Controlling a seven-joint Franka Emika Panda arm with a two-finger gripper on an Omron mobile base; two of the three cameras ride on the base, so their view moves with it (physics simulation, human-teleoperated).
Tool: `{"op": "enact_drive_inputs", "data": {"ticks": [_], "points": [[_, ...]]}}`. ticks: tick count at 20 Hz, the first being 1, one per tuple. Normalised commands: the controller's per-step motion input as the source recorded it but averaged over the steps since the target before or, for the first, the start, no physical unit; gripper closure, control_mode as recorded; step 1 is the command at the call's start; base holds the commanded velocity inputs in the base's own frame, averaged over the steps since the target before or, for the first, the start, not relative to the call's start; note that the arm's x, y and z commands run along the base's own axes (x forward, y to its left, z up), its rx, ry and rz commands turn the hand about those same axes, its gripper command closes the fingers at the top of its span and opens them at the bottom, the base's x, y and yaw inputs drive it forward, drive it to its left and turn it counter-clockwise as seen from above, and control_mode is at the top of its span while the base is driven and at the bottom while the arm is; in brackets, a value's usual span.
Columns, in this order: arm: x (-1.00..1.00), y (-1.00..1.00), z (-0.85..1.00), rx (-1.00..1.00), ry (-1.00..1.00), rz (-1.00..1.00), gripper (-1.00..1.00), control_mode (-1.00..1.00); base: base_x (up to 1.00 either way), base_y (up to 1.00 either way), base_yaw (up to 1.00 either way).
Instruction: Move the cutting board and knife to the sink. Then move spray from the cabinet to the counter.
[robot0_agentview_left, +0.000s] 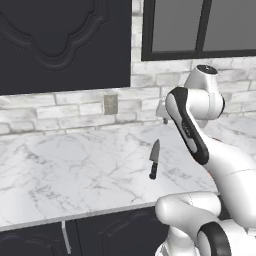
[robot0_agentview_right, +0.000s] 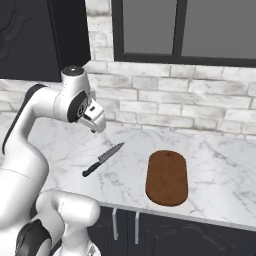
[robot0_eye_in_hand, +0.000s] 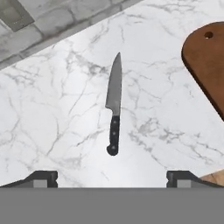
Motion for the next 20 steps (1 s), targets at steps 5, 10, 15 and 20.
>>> {"op": "enact_drive_inputs", "data": {"ticks": [5,10,15,20], "points": [[0.0,0.0,-0.7,-0.05,0.14,-0.03,-1.0,-1.0,0.0,0.0,0.0],[0.0,0.1,-0.94,0.0,0.18,0.0,-1.0,-1.0,0.0,0.0,0.0],[0.03,0.24,-0.97,0.0,0.2,0.0,-1.0,-1.0,0.0,0.0,0.0],[0.22,0.17,-0.64,0.0,0.13,0.01,-1.0,-1.0,0.0,0.0,0.0]]}}
